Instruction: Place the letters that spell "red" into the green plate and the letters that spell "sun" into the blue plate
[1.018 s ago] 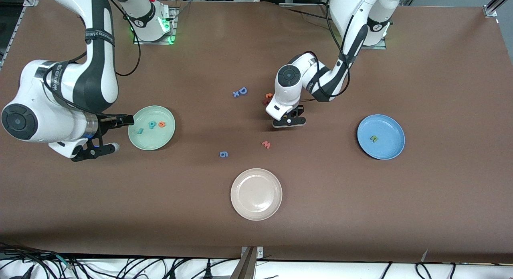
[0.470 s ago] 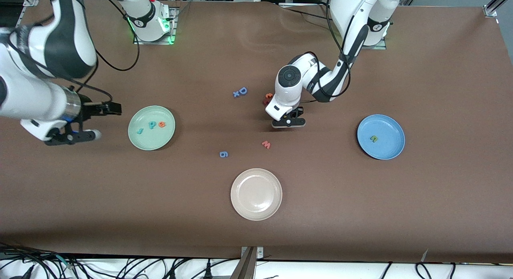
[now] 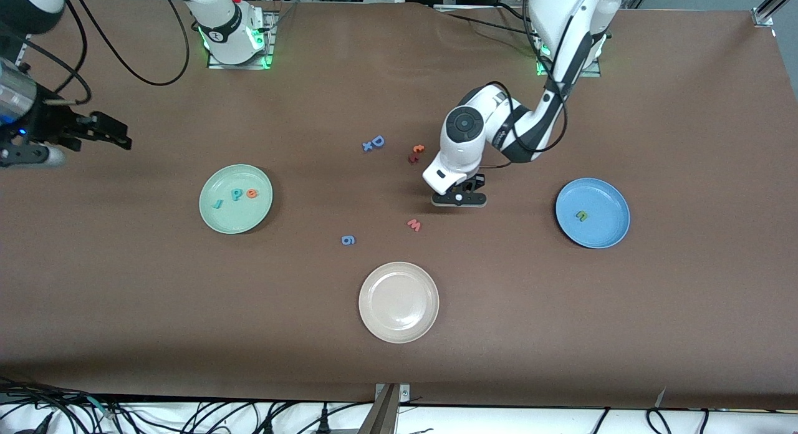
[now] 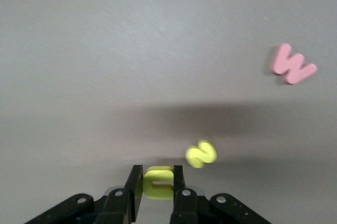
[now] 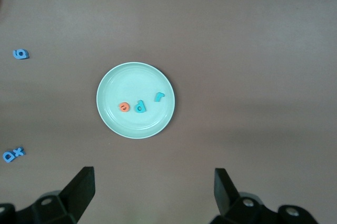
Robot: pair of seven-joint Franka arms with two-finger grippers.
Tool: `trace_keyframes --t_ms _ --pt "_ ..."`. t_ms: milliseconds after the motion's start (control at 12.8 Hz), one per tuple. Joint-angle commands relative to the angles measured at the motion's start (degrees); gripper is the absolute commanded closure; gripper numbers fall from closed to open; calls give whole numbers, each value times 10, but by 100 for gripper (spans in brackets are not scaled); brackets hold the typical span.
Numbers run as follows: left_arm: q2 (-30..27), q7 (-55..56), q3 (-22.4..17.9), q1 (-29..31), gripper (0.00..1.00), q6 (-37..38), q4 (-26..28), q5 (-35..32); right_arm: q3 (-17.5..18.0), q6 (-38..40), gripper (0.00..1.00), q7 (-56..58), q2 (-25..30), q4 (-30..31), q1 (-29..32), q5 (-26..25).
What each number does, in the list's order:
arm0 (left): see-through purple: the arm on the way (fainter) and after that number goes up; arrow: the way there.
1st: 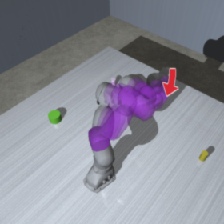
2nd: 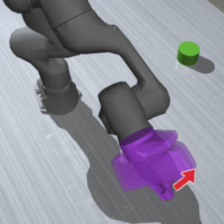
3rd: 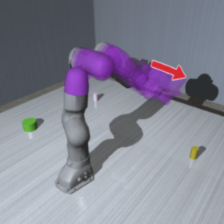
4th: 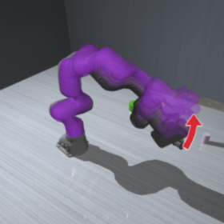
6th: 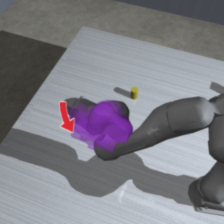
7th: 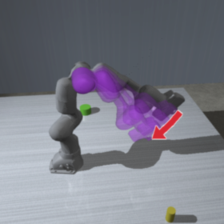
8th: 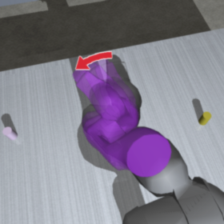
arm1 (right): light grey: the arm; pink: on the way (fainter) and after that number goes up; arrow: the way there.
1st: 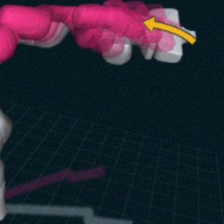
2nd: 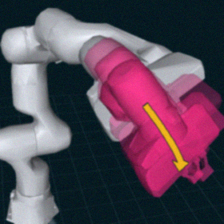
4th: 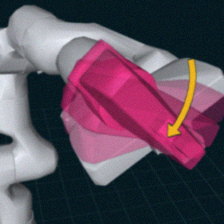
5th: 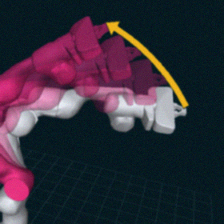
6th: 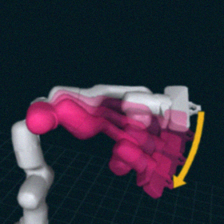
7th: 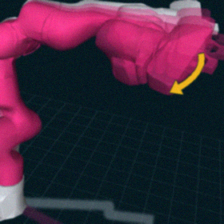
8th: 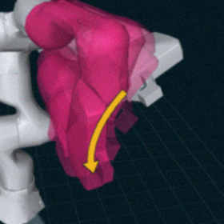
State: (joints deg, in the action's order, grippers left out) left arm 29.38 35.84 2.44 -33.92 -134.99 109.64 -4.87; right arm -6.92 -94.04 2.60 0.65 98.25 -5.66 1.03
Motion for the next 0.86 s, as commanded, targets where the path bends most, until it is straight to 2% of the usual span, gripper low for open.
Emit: trace_keyframes --t_ms 0,78,470,626,783 --pt "-42 -118 -8 48 93 36 22 -8 43 -4 0 0 14 14 55 -7" --pt "-54 -173 -15 68 93 47 26 -8 66 -3 0 1 15 14 67 -9" --pt "-78 -489 -87 151 90 62 32 -7 66 -3 0 0 25 16 65 -8" --pt "-75 -573 -113 171 89 62 33 -7 66 -3 0 0 26 16 57 -11" --pt "-68 -629 -118 199 87 58 45 -7 63 -3 0 0 28 16 57 -11"
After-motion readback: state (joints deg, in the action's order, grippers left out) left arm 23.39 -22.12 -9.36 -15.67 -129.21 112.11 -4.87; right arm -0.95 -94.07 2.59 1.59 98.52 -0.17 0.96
